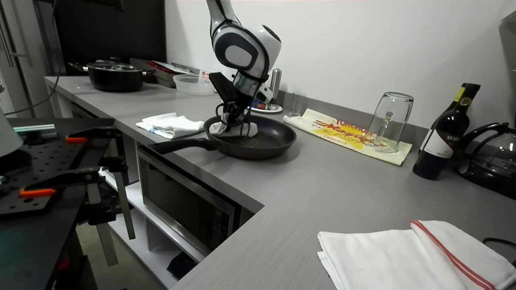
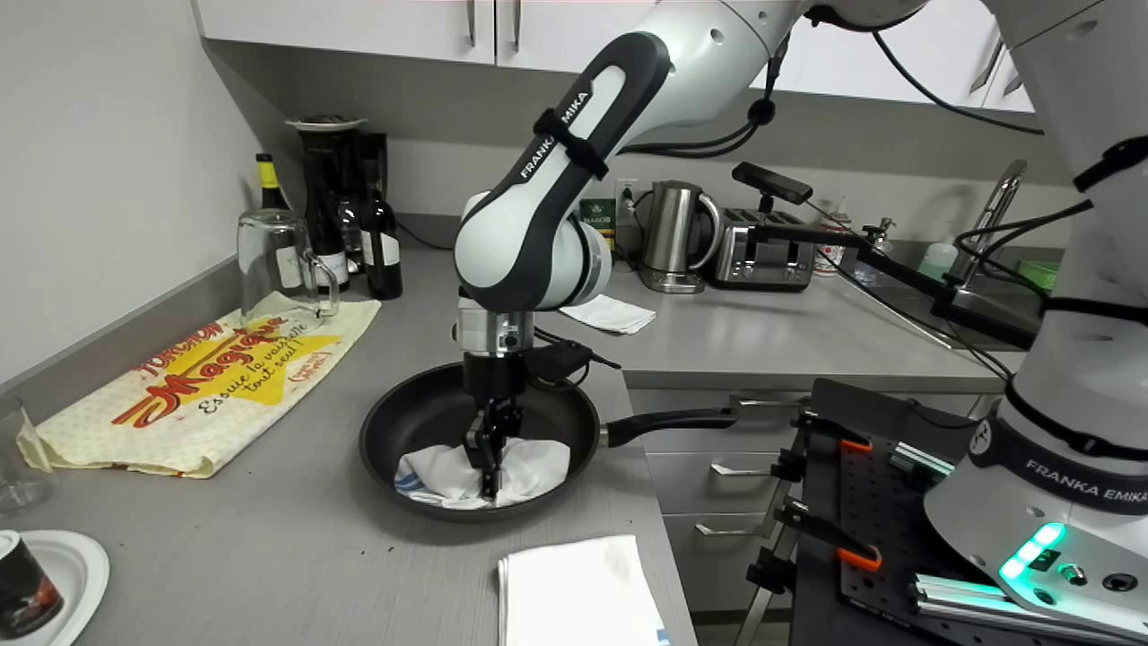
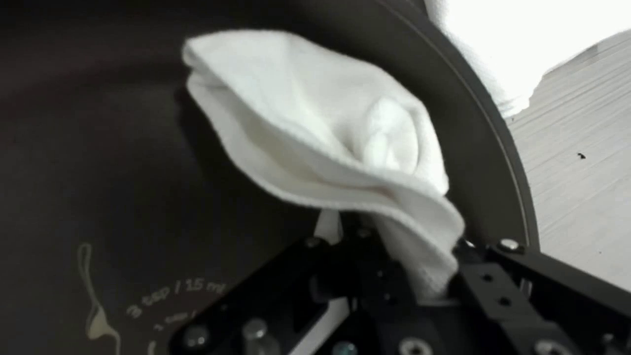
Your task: Wipe the pan with the dish cloth
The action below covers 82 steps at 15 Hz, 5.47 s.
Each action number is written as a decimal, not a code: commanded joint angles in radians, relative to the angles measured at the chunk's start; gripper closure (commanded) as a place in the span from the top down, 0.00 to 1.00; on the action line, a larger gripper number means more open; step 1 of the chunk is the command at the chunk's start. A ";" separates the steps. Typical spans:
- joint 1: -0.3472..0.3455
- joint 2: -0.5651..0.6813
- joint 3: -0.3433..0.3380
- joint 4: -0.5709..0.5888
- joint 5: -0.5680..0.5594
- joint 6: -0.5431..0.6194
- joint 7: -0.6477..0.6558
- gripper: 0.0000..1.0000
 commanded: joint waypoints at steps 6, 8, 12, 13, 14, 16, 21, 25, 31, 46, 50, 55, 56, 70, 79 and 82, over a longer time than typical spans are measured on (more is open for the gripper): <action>-0.014 0.018 0.041 0.049 0.041 -0.030 -0.027 0.04; -0.012 0.018 0.037 0.049 0.037 -0.031 -0.024 0.04; 0.014 0.041 0.014 0.055 0.011 0.013 -0.010 0.04; 0.024 0.049 0.006 0.057 0.000 0.027 -0.004 0.04; 0.038 0.055 -0.008 0.057 -0.019 0.049 0.005 0.04; 0.057 0.064 -0.029 0.058 -0.050 0.078 0.016 0.04; 0.133 0.043 -0.121 0.054 -0.201 0.121 0.059 0.04; 0.168 0.052 -0.205 0.050 -0.318 0.132 0.102 0.04; 0.209 0.080 -0.337 0.053 -0.484 0.228 0.173 0.04; 0.792 0.220 -1.040 -0.004 -0.747 0.625 0.548 0.04; 0.996 0.151 -1.196 -0.114 -0.675 0.598 0.544 0.04; 1.108 -0.104 -1.164 -0.282 -0.584 0.502 0.471 0.04; 1.124 -0.153 -1.153 -0.304 -0.578 0.481 0.473 0.04; 0.710 -0.382 -0.317 -0.322 -0.337 0.311 0.506 0.04; 0.573 -0.133 -0.166 -0.157 -0.388 0.335 0.538 0.04; 0.591 -0.077 -0.187 -0.098 -0.403 0.318 0.549 0.04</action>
